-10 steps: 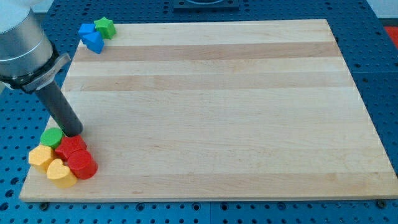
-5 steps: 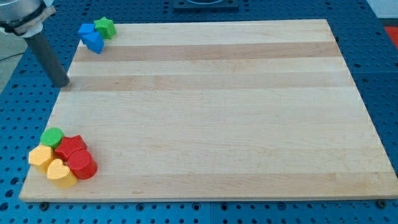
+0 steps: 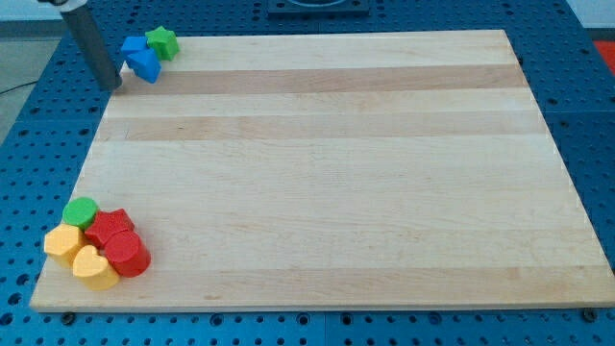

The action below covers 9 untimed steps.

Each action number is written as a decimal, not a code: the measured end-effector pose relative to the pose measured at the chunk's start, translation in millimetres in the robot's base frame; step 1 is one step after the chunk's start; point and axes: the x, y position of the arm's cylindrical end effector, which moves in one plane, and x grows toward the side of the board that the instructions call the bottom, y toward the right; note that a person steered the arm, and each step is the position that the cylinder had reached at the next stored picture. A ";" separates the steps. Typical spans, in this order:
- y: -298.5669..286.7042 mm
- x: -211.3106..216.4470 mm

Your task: Move the blue cube and green star top diagonal to the blue triangle

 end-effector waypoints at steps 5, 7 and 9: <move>-1.8 -89.1; -0.9 -89.2; 27.6 -89.1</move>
